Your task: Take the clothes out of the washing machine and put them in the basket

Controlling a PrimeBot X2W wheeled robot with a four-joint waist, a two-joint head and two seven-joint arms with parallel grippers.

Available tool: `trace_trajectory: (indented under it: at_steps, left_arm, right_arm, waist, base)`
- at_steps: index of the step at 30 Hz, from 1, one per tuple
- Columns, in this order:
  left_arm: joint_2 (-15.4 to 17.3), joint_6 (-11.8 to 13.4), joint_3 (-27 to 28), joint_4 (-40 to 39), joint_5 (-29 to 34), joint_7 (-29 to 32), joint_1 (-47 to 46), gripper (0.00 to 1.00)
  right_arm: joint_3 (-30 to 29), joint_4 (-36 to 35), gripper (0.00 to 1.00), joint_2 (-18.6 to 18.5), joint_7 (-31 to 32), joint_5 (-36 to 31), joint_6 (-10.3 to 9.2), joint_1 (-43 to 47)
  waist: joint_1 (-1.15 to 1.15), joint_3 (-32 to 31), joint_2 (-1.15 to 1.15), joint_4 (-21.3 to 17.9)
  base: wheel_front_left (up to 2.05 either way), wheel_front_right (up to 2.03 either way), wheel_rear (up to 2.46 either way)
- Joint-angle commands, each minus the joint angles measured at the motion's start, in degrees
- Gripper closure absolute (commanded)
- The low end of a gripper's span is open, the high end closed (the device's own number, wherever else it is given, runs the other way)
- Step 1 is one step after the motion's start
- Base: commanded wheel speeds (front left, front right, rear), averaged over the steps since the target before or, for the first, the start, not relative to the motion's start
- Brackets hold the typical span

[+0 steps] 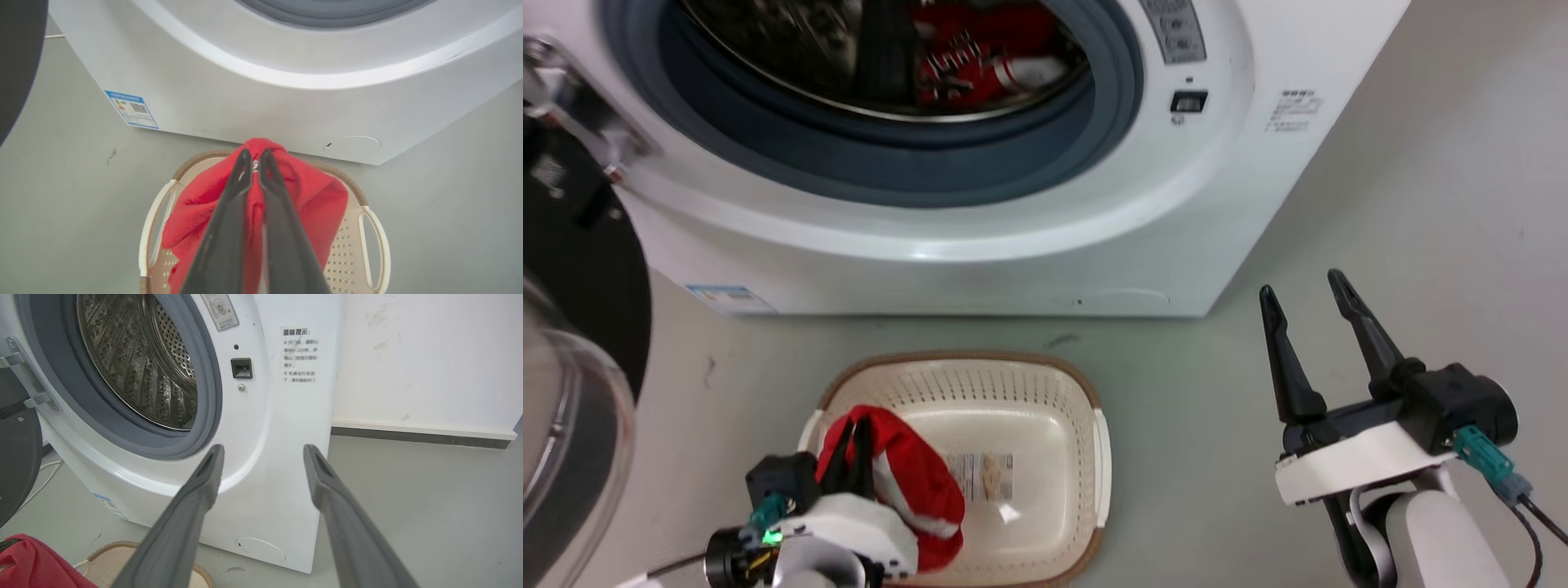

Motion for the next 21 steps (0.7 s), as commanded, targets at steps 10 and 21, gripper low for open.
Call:
trace_trajectory:
  at_steps: [10, 21]
  left_arm:
    - [0.4, -0.6, 1.8, 17.7, 0.0, -1.3, -16.3, 1.00]
    - [3.2, 0.7, 4.2, 34.8, -0.1, -1.3, -30.2, 1.00]
  right_arm:
    - [1.9, 0.5, 0.00, 0.0, -0.8, 0.4, -0.04, -6.7]
    - [5.2, 1.1, 0.00, 0.0, -1.2, 2.3, -0.04, -12.8]
  waist:
    - [-0.01, 16.0, 0.00, -5.3]
    - [-0.01, 27.7, 0.00, -10.9]
  base:
    - [0.00, 0.00, 0.00]
    - [0.00, 0.00, 0.00]
